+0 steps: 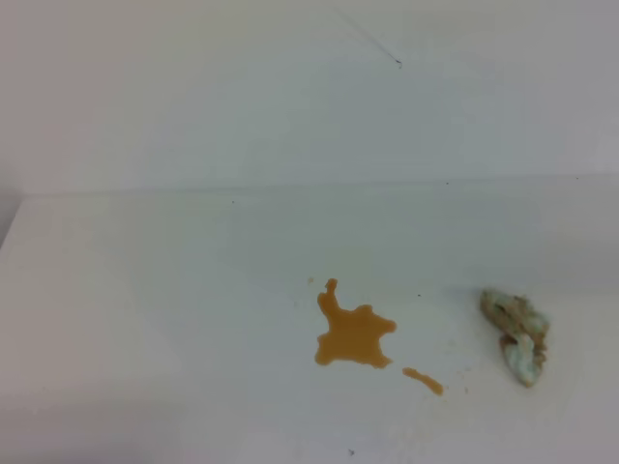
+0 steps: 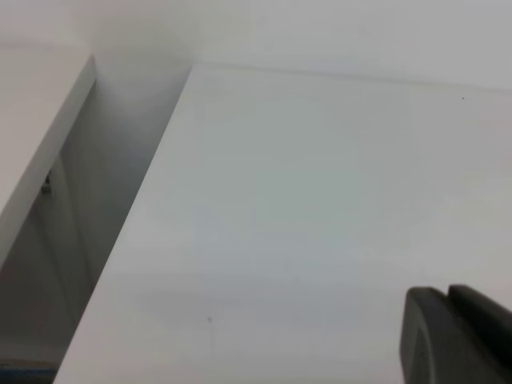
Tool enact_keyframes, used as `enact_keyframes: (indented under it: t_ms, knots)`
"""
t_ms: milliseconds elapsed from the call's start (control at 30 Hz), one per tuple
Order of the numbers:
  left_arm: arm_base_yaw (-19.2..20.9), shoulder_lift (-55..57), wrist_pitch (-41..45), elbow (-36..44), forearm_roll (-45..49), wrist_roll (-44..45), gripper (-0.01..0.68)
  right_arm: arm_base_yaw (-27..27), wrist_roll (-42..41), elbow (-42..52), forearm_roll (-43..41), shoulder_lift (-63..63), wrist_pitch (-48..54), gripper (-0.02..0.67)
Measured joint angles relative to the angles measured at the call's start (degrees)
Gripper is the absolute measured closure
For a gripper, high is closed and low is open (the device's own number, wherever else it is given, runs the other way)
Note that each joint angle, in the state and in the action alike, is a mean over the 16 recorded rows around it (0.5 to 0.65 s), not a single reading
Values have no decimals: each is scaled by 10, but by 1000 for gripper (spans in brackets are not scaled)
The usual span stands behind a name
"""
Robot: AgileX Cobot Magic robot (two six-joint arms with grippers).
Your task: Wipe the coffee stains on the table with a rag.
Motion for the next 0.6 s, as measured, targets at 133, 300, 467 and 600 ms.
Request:
enact_keyframes:
  t_ms: [133,300,467,600]
  knots:
    - [0,0,0,0,0,0,674,15,-38,-35,19,72,13,624]
    - [0,0,0,0,0,0,674,37,-45,-85,17,160,24,540]
    - [0,0,0,0,0,0,674,56,-43,-128,13,241,22,418]
    - [0,0,0,0,0,0,675,65,-37,-150,11,299,10,325]
